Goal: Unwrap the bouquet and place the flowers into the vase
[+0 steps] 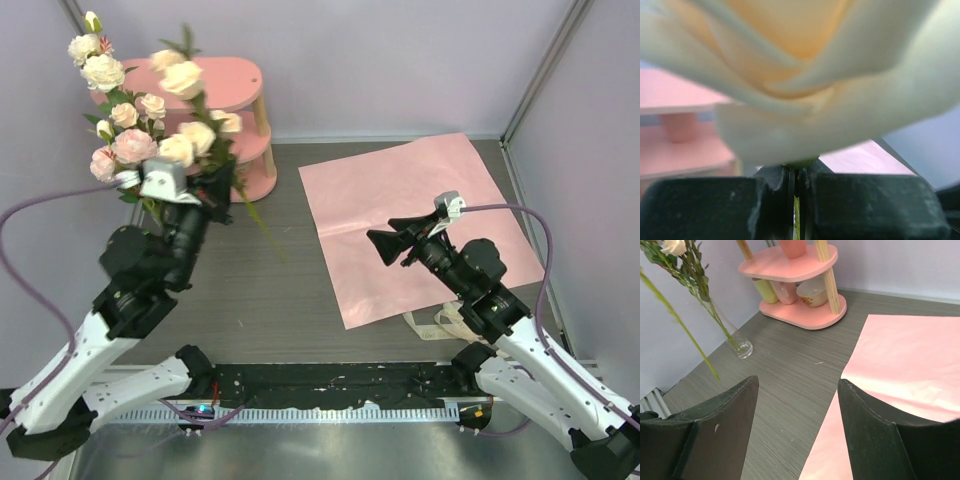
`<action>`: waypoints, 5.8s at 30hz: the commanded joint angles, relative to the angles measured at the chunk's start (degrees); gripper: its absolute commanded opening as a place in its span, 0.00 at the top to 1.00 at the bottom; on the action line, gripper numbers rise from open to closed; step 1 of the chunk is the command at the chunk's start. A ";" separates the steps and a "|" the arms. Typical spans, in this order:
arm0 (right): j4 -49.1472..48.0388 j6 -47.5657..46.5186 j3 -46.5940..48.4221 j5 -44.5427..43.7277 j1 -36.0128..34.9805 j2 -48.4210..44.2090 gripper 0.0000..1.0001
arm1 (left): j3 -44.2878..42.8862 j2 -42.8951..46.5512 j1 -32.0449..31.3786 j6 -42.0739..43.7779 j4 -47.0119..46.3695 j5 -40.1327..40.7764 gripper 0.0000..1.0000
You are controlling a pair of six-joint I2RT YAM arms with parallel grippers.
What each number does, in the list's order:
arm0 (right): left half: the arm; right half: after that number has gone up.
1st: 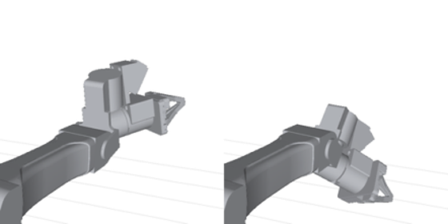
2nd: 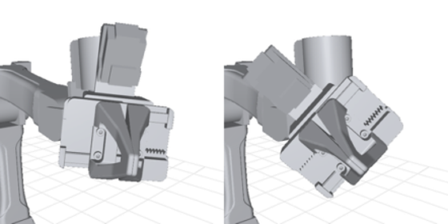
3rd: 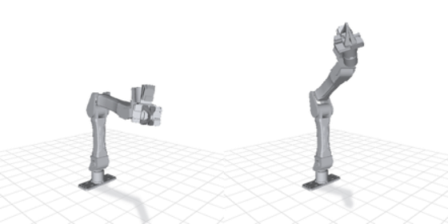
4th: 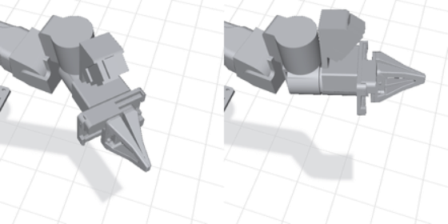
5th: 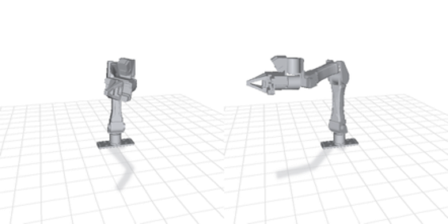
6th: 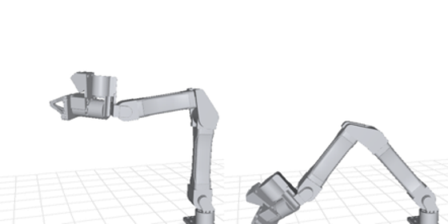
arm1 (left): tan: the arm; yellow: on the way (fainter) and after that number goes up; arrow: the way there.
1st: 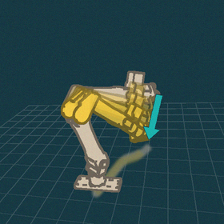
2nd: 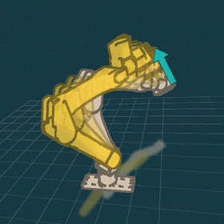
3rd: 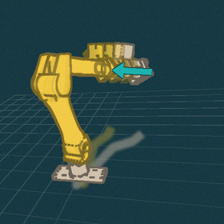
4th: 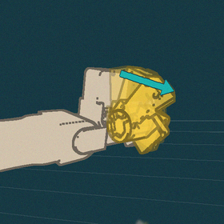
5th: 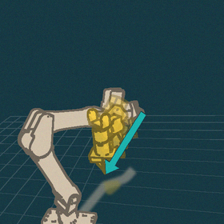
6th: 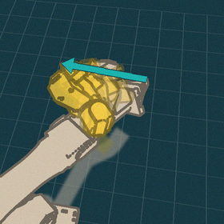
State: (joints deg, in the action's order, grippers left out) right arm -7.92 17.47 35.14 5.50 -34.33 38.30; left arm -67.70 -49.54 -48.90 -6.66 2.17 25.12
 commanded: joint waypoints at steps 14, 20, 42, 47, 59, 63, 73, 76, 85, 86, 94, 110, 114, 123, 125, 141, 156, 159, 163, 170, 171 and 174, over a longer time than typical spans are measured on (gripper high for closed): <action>-2.01 0.54 1.08 -0.40 -0.13 2.30 0.30 | 7.84 1.82 10.30 49.90 -37.33 21.64 1.00; -1.22 0.19 0.90 -0.40 -0.13 1.95 0.30 | 11.36 1.11 23.06 40.50 -39.62 12.24 1.00; -1.22 -0.86 0.99 -0.14 -0.04 3.18 0.30 | 12.95 1.90 27.37 42.16 -39.27 3.09 1.00; -1.22 -0.95 0.81 -0.14 -0.13 3.18 0.30 | 13.47 2.87 27.37 42.60 -36.72 1.77 1.00; -1.48 -0.51 0.81 0.22 -0.13 3.62 0.30 | 14.70 5.50 27.37 42.78 -31.18 0.01 1.00; -1.57 -0.25 0.64 0.30 -0.21 3.36 0.30 | 14.79 5.77 27.37 43.57 -30.83 -1.04 1.00; -1.31 -0.07 0.64 0.22 -0.13 3.44 0.30 | 12.24 4.36 27.37 44.36 -31.35 -1.66 1.00; -1.48 0.01 0.55 0.22 -0.13 3.44 0.30 | 12.68 4.71 27.37 44.36 -30.31 -1.66 1.00; -1.66 0.01 0.29 0.22 -0.13 3.53 0.30 | 13.73 7.09 27.37 46.29 -27.66 -2.62 1.00; -1.83 0.02 0.28 0.39 -0.13 3.71 0.30 | 14.17 7.17 27.37 46.29 -27.75 -3.15 1.00; -1.83 0.28 0.28 0.48 -0.13 3.62 0.30 | 14.18 5.77 27.37 45.68 -31.70 -2.80 1.00; -1.39 0.10 0.28 0.39 -0.21 3.62 0.30 | 18.83 6.38 27.37 43.83 -35.22 2.82 1.00; -1.83 0.45 -0.07 0.57 -0.13 3.97 0.30 | 20.33 6.47 27.37 43.48 -36.80 4.05 1.00; -1.48 0.02 0.28 0.48 -0.13 4.06 0.30 | 18.49 4.28 27.46 46.38 -39.52 4.14 1.00; -1.66 0.19 0.28 0.48 -0.13 4.06 0.30 | 17.70 3.40 27.46 46.91 -39.97 3.79 1.00; -1.22 -0.07 1.25 0.92 -0.13 4.67 0.30 | 15.67 1.29 28.69 48.23 -39.97 1.42 1.00; -1.22 0.28 1.08 1.09 -0.13 4.94 0.30 | 14.44 0.59 29.04 49.72 -40.49 0.45 1.00; -1.22 0.28 1.08 1.18 -0.13 5.29 0.30 | 13.22 -0.12 28.95 49.72 -40.23 0.01 1.00; -1.31 0.28 0.99 1.18 -0.13 5.29 0.30 | 12.77 -0.47 29.04 50.42 -40.23 -0.16 1.00; -1.31 0.45 0.55 1.10 -0.13 5.03 0.30 | 14.87 0.41 29.13 49.02 -40.67 0.54 1.00; -1.39 0.54 0.55 1.09 -0.13 4.94 0.30 | 15.40 0.84 29.13 48.76 -40.84 1.15 1.00; -1.57 0.63 0.20 1.09 -0.21 4.85 0.30 | 16.99 1.55 29.22 47.44 -40.94 2.47 1.00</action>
State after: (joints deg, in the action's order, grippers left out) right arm -7.64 17.52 34.92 6.37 -34.35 43.18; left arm -52.10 -49.69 -20.12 42.37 -35.83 25.96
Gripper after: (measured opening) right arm 0.703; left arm 0.031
